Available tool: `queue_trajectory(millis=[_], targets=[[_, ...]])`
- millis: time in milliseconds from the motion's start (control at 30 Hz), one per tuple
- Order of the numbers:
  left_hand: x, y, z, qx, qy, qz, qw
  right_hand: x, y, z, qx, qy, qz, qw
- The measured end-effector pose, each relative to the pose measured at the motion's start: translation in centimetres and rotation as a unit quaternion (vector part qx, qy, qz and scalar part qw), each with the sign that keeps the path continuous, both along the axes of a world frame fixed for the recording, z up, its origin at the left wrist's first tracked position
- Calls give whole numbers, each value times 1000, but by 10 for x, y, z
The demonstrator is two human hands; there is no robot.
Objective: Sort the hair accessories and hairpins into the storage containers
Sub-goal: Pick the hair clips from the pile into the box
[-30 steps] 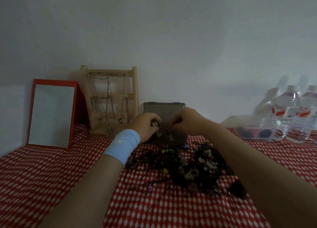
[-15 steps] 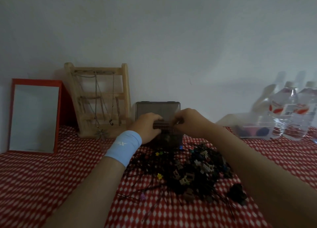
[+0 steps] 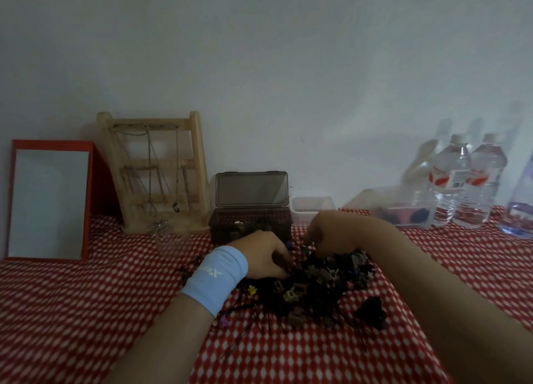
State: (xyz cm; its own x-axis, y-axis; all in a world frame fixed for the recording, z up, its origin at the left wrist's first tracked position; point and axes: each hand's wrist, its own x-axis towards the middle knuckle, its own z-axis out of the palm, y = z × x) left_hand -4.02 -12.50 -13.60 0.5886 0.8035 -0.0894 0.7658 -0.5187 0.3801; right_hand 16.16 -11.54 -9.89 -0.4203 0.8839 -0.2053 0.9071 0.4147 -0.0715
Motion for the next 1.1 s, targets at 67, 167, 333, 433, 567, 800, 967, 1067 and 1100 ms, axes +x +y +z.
queue_trajectory(millis=[67,167,333,433,567,800,967,1067,1100], targets=[[0,1,-2,6,-1,2,1000,3,2,-3,-2,17,-7,1000],[-1,4,-1,17,-22,9,1000,8,5,-6,6,89,-10,996],[-7,12,10,13,-102,35,994,10,14,-3,14,234,-10,972],[-11,19,18,12,-171,60,983,8,19,-2,16,283,-7,959],[-17,37,24,106,-192,109,970,2,30,-1,18,352,-23,936],[-19,63,20,132,-209,131,960,-12,48,1,-36,450,-57,891],[-24,59,24,48,-203,101,973,-15,53,-7,-106,523,-79,842],[-22,53,30,5,-202,83,976,-13,57,-12,-142,557,-100,812],[-20,52,31,1,-203,75,976,-12,57,-12,-147,557,-100,811]])
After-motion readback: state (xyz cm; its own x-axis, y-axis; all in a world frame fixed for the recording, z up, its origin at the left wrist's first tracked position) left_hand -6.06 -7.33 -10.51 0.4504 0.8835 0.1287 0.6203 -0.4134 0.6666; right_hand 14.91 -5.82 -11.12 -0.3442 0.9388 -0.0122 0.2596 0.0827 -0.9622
